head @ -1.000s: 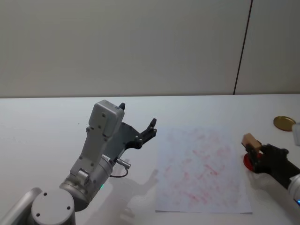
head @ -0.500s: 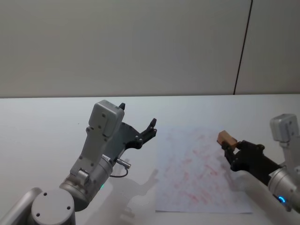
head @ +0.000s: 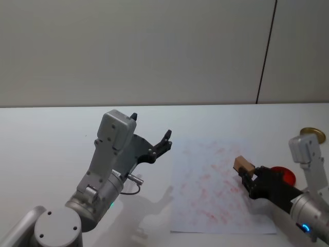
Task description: Use the one hand to pick up the stamp and affix it onto the A4 paper.
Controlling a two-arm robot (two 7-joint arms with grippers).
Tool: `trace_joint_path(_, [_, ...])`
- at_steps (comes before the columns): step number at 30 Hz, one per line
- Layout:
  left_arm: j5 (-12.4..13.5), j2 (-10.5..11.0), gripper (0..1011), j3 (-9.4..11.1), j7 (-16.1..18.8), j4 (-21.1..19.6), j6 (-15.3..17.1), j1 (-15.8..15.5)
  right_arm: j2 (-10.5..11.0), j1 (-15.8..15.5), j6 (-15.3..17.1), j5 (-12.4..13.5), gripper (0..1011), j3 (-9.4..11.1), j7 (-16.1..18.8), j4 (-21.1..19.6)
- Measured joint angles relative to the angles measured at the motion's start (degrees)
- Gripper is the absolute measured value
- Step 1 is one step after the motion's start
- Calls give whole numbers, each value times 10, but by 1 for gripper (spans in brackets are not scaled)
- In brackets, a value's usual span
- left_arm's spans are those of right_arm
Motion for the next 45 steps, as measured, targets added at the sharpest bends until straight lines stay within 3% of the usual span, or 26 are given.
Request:
trace_joint_path(19, [0, 0, 993, 0, 0, 0, 0, 0, 11, -21, 23, 0, 220, -2, 8, -11])
trace_joint_path(45, [0, 0, 993, 0, 0, 0, 0, 0, 16, -14, 50, -18, 220, -4, 22, -8])
